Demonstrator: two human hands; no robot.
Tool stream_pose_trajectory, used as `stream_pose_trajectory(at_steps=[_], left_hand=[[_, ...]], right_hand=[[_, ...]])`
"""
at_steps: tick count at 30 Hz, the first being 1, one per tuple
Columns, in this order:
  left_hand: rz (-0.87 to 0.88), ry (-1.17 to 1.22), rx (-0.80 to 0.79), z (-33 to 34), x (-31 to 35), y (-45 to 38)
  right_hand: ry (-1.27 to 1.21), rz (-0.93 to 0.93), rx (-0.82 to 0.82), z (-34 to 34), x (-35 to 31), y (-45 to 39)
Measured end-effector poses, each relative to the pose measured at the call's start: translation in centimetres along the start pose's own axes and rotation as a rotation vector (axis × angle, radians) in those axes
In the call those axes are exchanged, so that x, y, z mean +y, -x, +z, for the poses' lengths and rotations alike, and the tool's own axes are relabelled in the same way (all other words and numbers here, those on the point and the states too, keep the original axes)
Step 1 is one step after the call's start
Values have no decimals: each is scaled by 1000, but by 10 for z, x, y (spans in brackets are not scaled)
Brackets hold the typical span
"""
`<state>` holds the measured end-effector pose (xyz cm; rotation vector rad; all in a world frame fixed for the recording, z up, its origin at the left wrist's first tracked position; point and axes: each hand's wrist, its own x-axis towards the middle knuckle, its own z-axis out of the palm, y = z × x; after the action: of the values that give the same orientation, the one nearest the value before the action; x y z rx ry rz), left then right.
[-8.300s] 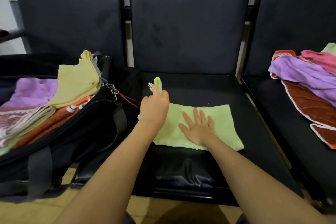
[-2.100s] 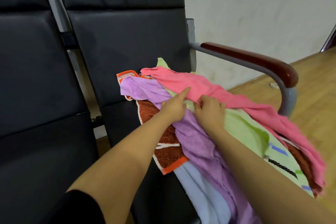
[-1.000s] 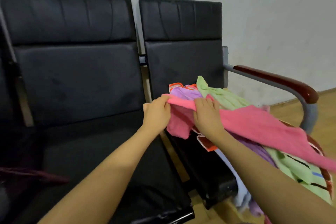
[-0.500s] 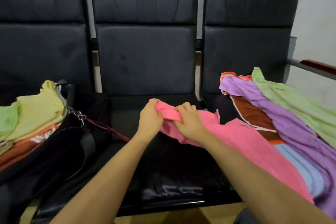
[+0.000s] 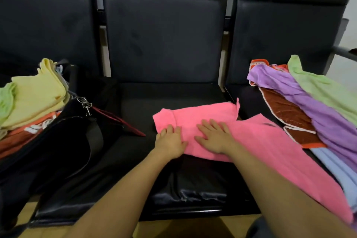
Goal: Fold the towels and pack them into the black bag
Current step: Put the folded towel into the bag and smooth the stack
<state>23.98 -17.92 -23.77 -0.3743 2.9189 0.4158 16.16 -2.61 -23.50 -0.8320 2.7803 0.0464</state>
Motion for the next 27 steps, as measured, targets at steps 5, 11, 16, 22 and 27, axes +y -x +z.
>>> stream_pose_trajectory(at_steps=[5, 11, 16, 22, 27], left_hand=[[-22, 14, 24, 2, -31, -18], [-93, 94, 187, -5, -59, -26], [-192, -18, 390, -7, -51, -20], [70, -78, 343, -3, -46, -16], [-9, 47, 385, -6, -52, -15]], right_hand=[[-83, 36, -8, 7, -25, -31], [-268, 5, 82, 4, -46, -53], [-112, -1, 350, -4, -46, -40], [-49, -89, 552, -16, -49, -32], [-210, -156, 943, -26, -52, -32]])
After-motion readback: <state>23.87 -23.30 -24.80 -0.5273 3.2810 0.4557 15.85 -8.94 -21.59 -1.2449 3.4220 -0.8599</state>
